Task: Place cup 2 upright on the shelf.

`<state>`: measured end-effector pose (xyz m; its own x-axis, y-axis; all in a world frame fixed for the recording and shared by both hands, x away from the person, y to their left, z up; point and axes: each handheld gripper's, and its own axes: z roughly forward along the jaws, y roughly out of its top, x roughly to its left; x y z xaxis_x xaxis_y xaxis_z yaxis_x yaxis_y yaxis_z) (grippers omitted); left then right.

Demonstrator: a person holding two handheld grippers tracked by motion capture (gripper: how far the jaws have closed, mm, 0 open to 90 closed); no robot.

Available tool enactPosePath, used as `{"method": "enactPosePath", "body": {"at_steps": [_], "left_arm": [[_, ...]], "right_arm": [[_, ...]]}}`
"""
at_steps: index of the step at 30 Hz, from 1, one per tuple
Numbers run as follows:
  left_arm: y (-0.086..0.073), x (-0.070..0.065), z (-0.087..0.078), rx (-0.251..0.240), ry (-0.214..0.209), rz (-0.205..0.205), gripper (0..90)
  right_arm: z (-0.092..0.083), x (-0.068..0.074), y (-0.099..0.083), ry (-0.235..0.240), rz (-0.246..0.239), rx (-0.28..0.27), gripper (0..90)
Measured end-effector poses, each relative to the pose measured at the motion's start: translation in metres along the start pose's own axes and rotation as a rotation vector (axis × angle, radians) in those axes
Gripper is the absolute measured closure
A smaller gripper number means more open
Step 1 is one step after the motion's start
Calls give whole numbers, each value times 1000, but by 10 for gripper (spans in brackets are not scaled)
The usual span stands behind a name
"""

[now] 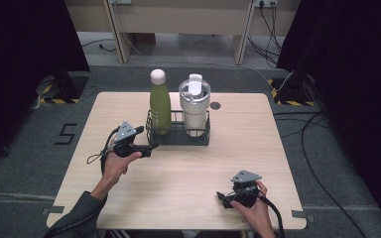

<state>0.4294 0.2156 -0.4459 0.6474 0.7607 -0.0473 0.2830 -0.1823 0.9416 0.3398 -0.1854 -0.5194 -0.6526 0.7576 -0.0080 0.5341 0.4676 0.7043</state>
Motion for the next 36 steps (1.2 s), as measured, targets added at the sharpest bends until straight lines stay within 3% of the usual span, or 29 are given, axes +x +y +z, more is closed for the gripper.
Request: {"method": "enactPosePath", "body": {"at_steps": [20,28,36], "left_arm": [[-33,-11,-34,10,-29,-21,147],[-48,-12,-47,24,-15,-8,147],[-62,-15,-56,48,-33,-8,147]], "right_arm": [[0,0,0,0,1,1,38],[0,0,0,0,1,1,37],[0,0,0,0,1,1,38]]}}
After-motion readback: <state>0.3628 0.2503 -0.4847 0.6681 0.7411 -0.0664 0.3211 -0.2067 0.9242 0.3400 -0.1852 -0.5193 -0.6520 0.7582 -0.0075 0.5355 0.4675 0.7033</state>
